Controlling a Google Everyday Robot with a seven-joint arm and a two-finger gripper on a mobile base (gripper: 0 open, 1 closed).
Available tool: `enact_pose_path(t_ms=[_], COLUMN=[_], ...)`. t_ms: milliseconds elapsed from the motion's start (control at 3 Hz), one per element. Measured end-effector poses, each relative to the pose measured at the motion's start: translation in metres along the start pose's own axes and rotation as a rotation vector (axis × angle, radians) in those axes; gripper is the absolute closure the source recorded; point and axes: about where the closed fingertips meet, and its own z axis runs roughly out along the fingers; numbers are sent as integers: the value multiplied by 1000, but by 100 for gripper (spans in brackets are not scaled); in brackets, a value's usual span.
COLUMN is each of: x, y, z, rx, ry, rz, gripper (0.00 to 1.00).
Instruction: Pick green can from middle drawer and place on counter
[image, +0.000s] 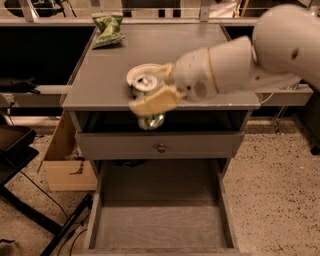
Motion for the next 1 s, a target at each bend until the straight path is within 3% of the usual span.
enact_pose_path(t_ms=[333, 667, 1000], x=[-52, -67, -70], y=[-58, -70, -76], z=[-16, -14, -12], rx=[130, 147, 145], ry=[24, 20, 21], rz=[22, 88, 83], gripper=[100, 100, 100])
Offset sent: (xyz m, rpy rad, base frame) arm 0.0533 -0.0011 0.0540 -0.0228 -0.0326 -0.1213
